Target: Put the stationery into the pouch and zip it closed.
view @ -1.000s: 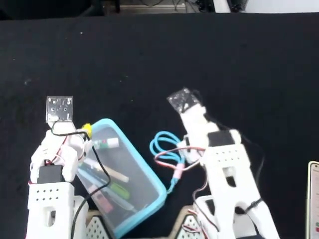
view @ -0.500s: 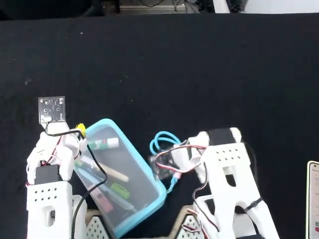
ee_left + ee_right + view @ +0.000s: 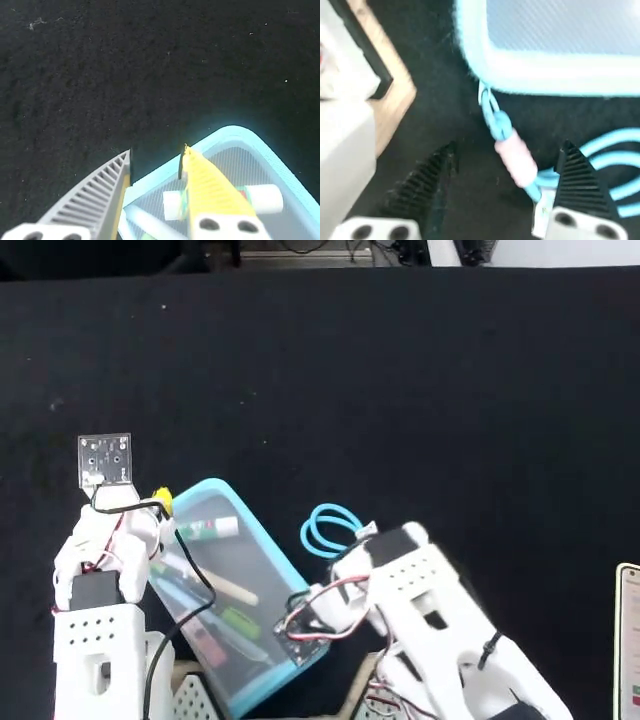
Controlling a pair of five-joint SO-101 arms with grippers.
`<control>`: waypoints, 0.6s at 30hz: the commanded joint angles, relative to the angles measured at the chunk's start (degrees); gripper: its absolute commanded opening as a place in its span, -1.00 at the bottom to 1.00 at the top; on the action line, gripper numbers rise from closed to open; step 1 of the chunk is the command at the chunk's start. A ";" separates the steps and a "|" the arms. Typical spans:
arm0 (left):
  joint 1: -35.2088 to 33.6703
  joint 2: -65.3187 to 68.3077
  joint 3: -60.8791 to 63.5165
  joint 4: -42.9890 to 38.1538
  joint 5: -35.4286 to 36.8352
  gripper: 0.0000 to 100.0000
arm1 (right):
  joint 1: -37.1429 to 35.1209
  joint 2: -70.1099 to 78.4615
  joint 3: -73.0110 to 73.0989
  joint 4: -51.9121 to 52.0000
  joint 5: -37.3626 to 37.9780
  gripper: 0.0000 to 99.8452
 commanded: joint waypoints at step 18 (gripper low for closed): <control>-0.57 -0.53 -1.10 -0.70 0.35 -0.65 | -1.67 -0.31 2.51 -7.38 -12.04 -0.98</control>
